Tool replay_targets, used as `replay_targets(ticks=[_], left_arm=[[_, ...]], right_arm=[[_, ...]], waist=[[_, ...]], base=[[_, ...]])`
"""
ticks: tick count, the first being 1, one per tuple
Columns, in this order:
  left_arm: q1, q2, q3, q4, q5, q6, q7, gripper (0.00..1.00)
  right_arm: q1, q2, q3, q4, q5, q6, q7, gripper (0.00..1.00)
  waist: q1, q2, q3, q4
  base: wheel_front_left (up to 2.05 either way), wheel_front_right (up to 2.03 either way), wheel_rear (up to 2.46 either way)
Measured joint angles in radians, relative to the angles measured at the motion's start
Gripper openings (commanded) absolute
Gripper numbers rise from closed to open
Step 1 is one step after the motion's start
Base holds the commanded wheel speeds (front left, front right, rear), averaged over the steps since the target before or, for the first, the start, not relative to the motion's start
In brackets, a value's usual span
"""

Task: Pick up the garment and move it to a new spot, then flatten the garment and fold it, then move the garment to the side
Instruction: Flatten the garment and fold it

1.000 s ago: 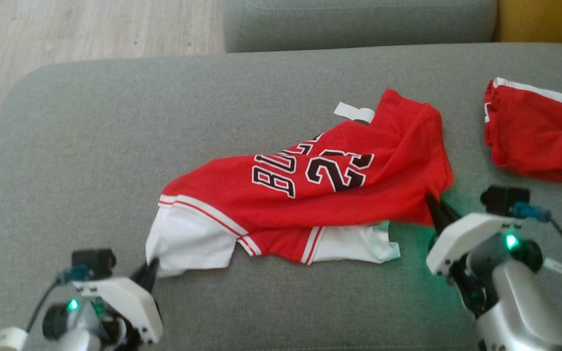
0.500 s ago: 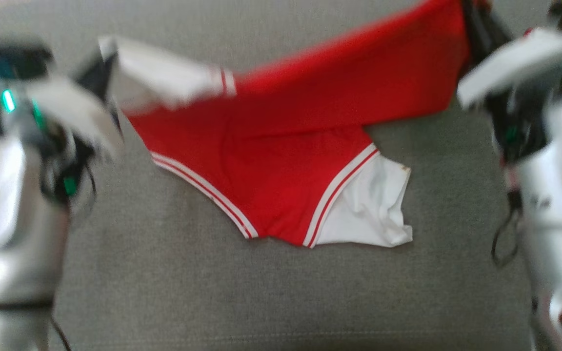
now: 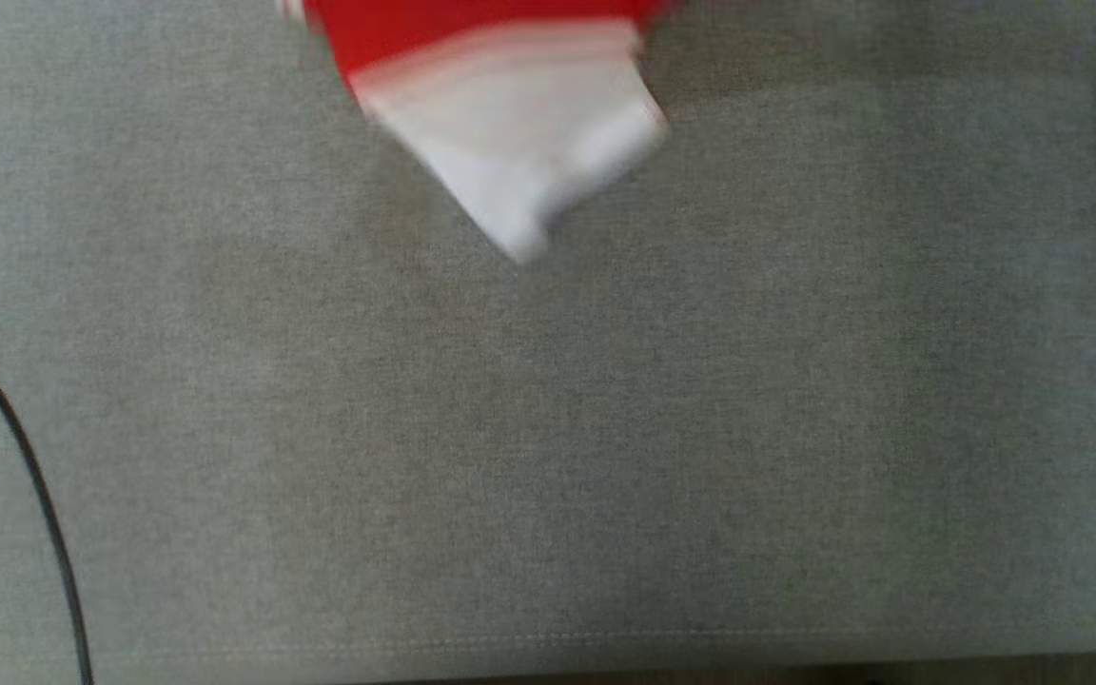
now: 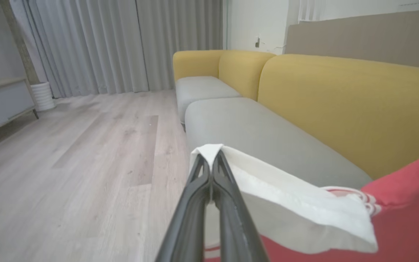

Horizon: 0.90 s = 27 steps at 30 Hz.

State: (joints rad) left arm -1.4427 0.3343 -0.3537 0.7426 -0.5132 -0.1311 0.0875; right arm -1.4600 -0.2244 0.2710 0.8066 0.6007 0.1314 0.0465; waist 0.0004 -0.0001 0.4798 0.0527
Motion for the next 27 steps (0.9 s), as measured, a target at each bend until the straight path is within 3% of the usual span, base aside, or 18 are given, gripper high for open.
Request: replay_targets(ticks=[8, 16, 21, 27], left_arm=[[-0.254, 0.023, -0.124, 0.119, 0.021, -0.001, -0.014, 0.0], [-0.318, 0.028, -0.206, 0.188, -0.044, -0.001, -0.045, 0.0], [-0.205, 0.036, -0.287, 0.202, -0.152, -0.001, -0.004, 0.0], [0.016, 0.095, -0.462, 0.145, -0.347, -0.001, 0.242, 0.0]], right_arm=[[-0.21, -0.032, 0.078, 0.11, 0.007, 0.0, -0.041, 0.0], [-0.246, -0.041, 0.151, 0.173, 0.051, 0.0, -0.053, 0.0], [-0.138, -0.05, 0.207, 0.174, 0.143, 0.0, -0.046, 0.0], [0.134, -0.069, 0.289, 0.161, 0.304, 0.0, 0.036, 0.0]], waist=[[-0.0004, 0.0, 0.0, 0.011], [-0.0003, 0.0, -0.004, 0.023], [-0.0004, 0.0, -0.05, 0.031], [-0.0004, 0.0, -0.147, 0.034]], base=[[0.0, 0.0, 0.0], [0.0, 0.0, 0.0], [0.0, 0.0, 0.0], [0.0, 0.0, 0.0]])
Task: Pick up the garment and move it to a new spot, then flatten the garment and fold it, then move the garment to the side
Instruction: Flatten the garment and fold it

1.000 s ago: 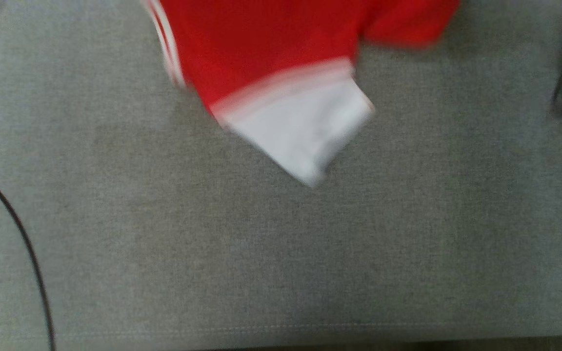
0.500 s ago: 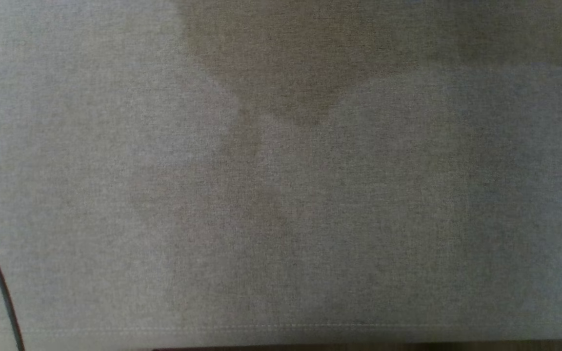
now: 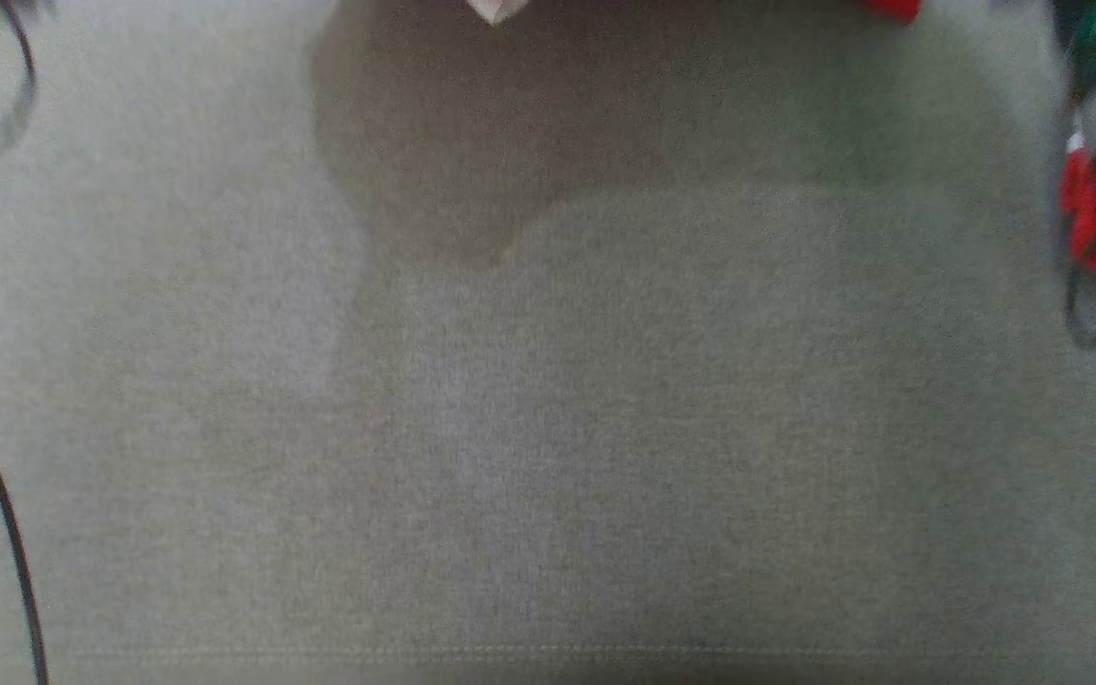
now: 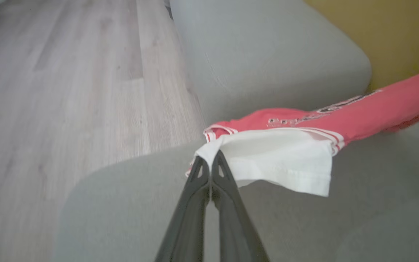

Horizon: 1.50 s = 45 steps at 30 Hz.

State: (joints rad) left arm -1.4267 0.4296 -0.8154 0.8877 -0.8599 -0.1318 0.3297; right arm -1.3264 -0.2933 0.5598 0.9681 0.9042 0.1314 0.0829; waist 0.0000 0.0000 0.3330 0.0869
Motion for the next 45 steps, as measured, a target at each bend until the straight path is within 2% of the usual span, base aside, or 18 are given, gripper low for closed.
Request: replay_targets(ticks=[2, 7, 12, 16, 20, 24, 29, 32, 38, 45], left_arm=[[0.101, 0.052, -0.083, -0.068, -0.1, 0.0, 0.123, 0.0], [0.282, 0.155, -0.179, -0.196, -0.291, 0.0, 0.353, 0.0], [0.449, 0.259, -0.246, -0.336, -0.425, 0.0, 0.537, 0.0], [0.563, 0.345, -0.291, -0.469, -0.485, 0.003, 0.647, 0.0], [0.639, 0.42, -0.309, -0.639, -0.553, 0.052, 0.713, 0.0], [0.706, 0.494, -0.319, -0.81, -0.609, 0.121, 0.746, 0.0], [0.78, 0.584, -0.337, -0.965, -0.65, 0.19, 0.759, 0.0], [0.789, 0.61, -0.333, -1.011, -0.662, 0.219, 0.746, 0.0], [0.784, 0.612, -0.302, -1.033, -0.676, 0.239, 0.736, 0.0], [0.711, 0.558, -0.281, -0.953, -0.672, 0.246, 0.744, 0.0]], right_arm=[[0.117, -0.013, 0.061, -0.019, 0.063, 0.0, 0.081, 0.0], [0.309, -0.043, 0.189, -0.07, 0.151, 0.0, 0.263, 0.0], [0.469, -0.093, 0.302, -0.128, 0.212, 0.0, 0.413, 0.0], [0.547, -0.152, 0.359, -0.186, 0.268, 0.0, 0.532, 0.0], [0.598, -0.224, 0.408, -0.259, 0.314, 0.0, 0.66, 0.0], [0.651, -0.294, 0.444, -0.342, 0.346, 0.0, 0.796, 0.0], [0.687, -0.368, 0.457, -0.449, 0.36, 0.0, 0.898, 0.0], [0.687, -0.385, 0.438, -0.485, 0.364, 0.0, 0.927, 0.0], [0.706, -0.38, 0.395, -0.496, 0.359, 0.0, 0.969, 0.0], [0.685, -0.318, 0.327, -0.432, 0.324, 0.0, 0.997, 0.0]], waist=[[0.0, 0.0, -0.059, -0.001], [-0.0001, 0.0001, -0.167, -0.008], [-0.0001, 0.0001, -0.269, -0.017], [-0.0001, 0.0001, -0.338, -0.024], [-0.0001, 0.0001, -0.372, -0.028], [-0.0001, 0.0001, -0.384, -0.034], [-0.0001, 0.0001, -0.383, -0.046], [-0.0001, 0.0001, -0.375, -0.054], [-0.0001, 0.0001, -0.35, -0.065], [-0.0001, 0.0001, -0.3, -0.072]], base=[[0.0, 0.0, 0.0], [0.0, 0.0, 0.0], [0.0, 0.0, 0.0], [0.0, 0.0, 0.0], [0.0, 0.0, 0.0], [0.0, 0.0, 0.0], [0.0, 0.0, 0.0], [0.0, 0.0, 0.0], [0.0, 0.0, 0.0], [0.0, 0.0, 0.0]])
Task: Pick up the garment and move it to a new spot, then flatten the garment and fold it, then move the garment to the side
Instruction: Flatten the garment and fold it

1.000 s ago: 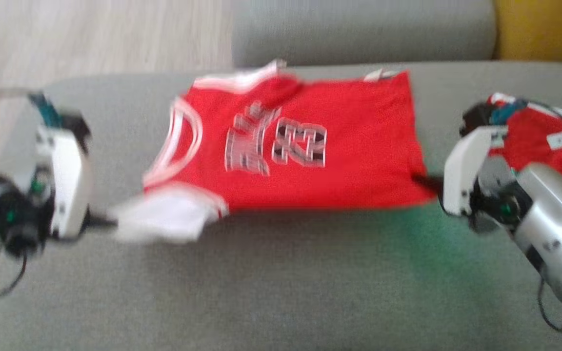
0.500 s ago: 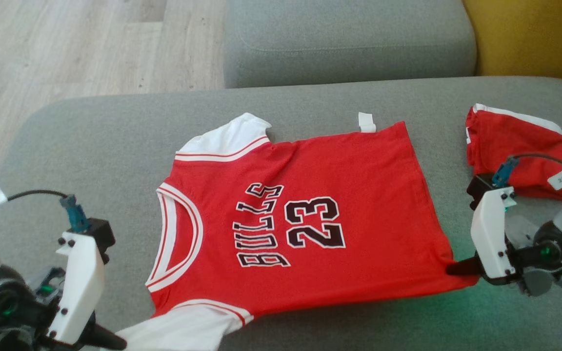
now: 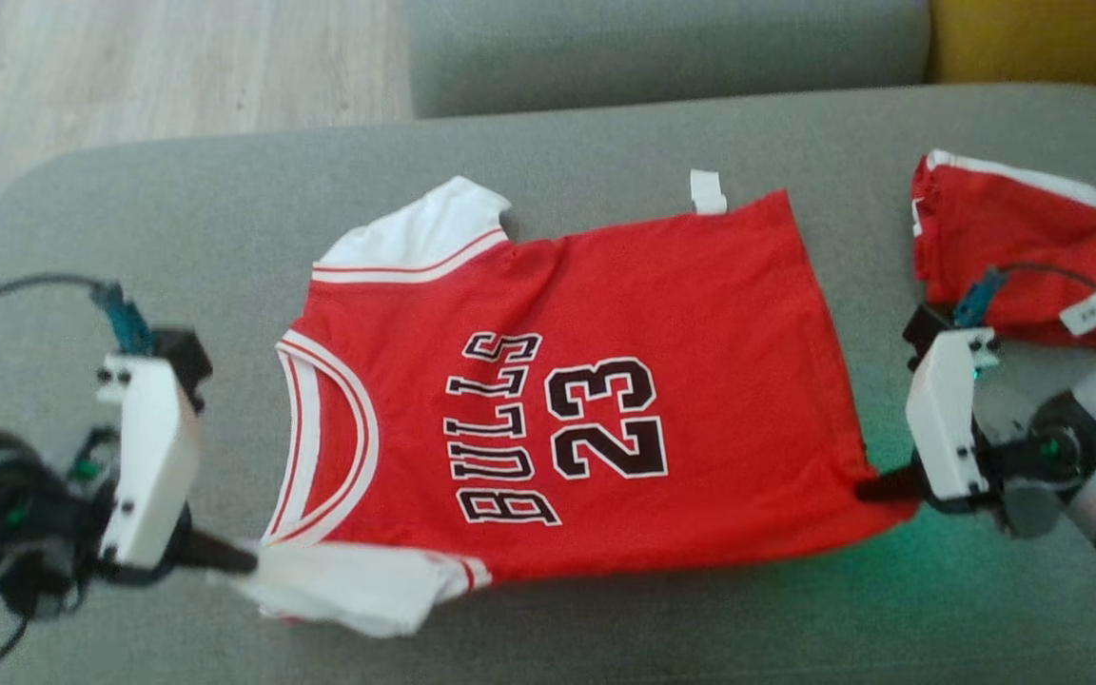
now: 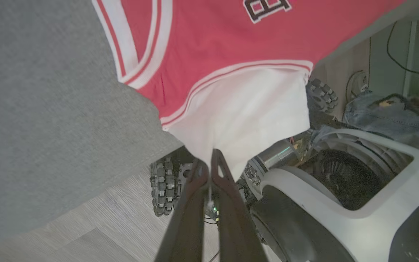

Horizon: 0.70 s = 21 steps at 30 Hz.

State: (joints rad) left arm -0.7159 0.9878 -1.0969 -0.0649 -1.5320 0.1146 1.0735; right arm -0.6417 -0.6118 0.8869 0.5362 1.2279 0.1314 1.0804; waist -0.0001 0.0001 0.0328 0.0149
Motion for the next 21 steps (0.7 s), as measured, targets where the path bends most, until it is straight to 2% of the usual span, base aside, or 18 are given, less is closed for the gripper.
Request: replay_targets(ticks=[7, 15, 18, 20, 21], left_arm=[[-0.096, -0.084, 0.005, 0.15, 0.055, -0.011, 0.026, 0.0], [-0.172, -0.193, 0.012, 0.292, 0.089, -0.033, 0.007, 0.0], [-0.178, -0.226, 0.014, 0.339, 0.092, -0.044, -0.009, 0.0], [-0.178, -0.241, 0.014, 0.373, 0.107, -0.054, -0.026, 0.0], [-0.178, -0.246, 0.014, 0.389, 0.111, -0.055, -0.038, 0.27]], right_arm=[[-0.105, 0.098, -0.078, 0.148, -0.062, 0.0, 0.009, 0.0], [-0.158, 0.186, -0.142, 0.277, -0.106, 0.0, -0.035, 0.0], [-0.183, 0.218, -0.164, 0.318, -0.12, 0.0, -0.065, 0.18], [-0.196, 0.233, -0.18, 0.343, -0.121, 0.0, -0.089, 0.39], [-0.202, 0.239, -0.187, 0.353, -0.121, 0.0, -0.099, 0.67]], waist=[[0.0001, 0.0, 0.067, -0.01], [0.0002, 0.0, 0.111, -0.023], [0.0002, 0.0, 0.123, -0.029], [0.0002, 0.0, 0.13, -0.032], [0.0002, 0.0, 0.132, -0.033]], base=[[0.0, 0.0, 0.0], [0.0, 0.0, 0.0], [0.0, 0.0, 0.0], [0.0, 0.0, 0.0], [0.0, 0.0, 0.0]])
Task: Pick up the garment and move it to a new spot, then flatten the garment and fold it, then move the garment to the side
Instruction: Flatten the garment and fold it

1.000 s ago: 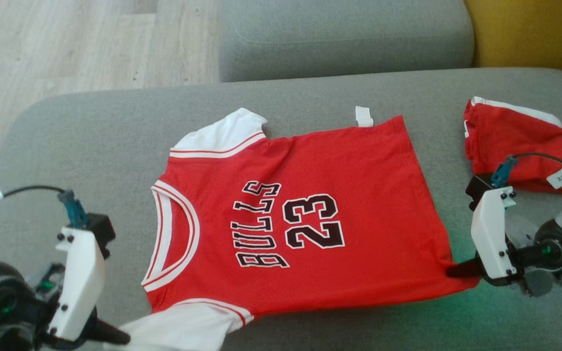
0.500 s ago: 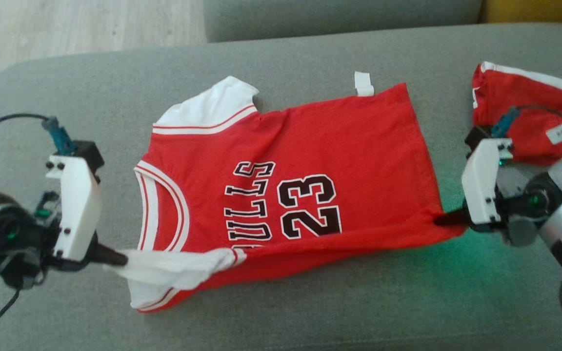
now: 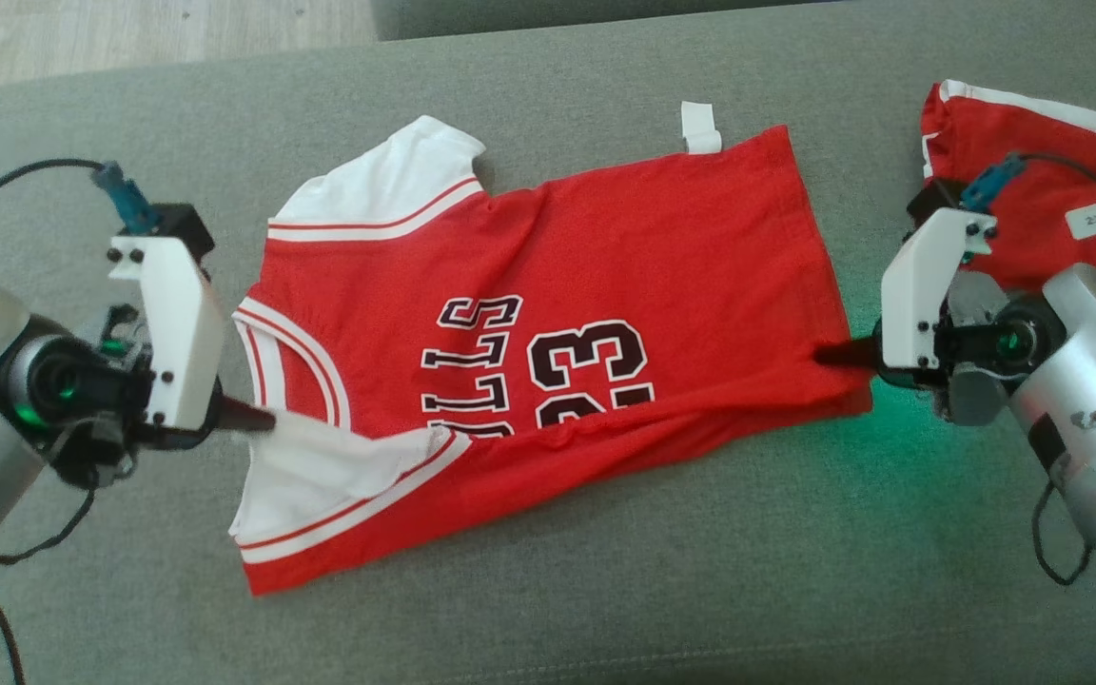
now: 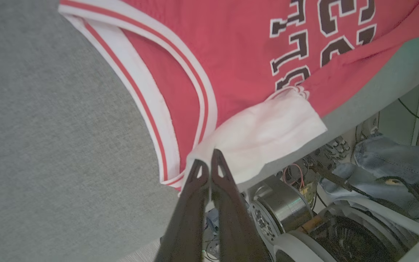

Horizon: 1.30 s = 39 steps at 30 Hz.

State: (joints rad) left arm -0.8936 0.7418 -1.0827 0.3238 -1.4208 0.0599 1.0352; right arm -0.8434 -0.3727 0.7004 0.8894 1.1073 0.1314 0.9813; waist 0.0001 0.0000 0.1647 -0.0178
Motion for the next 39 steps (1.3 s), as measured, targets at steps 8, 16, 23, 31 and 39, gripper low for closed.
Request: replay_targets(ticks=[8, 16, 23, 31, 39], left_arm=[[0.0, -0.044, 0.033, 0.103, 0.077, -0.068, -0.207, 1.0], [0.036, -0.055, 0.098, 0.12, 0.158, -0.104, -0.542, 1.0], [0.187, -0.033, 0.146, -0.017, 0.333, 0.046, -0.976, 1.0], [0.502, -0.035, 0.294, -0.276, 0.459, 0.308, -1.284, 1.0], [0.829, -0.187, 0.583, -0.415, 0.68, 0.345, -1.285, 1.0]], right_arm=[[-0.008, 0.021, -0.091, 0.059, 0.006, 0.0, -0.174, 1.0], [0.079, -0.005, -0.14, -0.1, 0.038, 0.0, -0.446, 1.0], [0.253, -0.064, -0.194, -0.255, -0.072, 0.0, -0.879, 1.0], [0.491, -0.024, -0.312, -0.373, -0.301, 0.0, -1.199, 1.0], [0.66, 0.084, -0.472, -0.424, -0.56, 0.0, -1.153, 1.0]], waist=[[-0.0001, 0.0, -0.028, 0.006], [-0.0001, 0.0, -0.097, 0.02], [-0.0001, 0.0, -0.15, 0.037], [-0.0001, 0.0, -0.165, 0.047], [-0.0002, 0.0, -0.139, 0.03]], base=[[0.0, 0.0, 0.0], [0.0, 0.0, 0.0], [0.0, 0.0, 0.0], [0.0, 0.0, 0.0], [0.0, 0.0, 0.0]])
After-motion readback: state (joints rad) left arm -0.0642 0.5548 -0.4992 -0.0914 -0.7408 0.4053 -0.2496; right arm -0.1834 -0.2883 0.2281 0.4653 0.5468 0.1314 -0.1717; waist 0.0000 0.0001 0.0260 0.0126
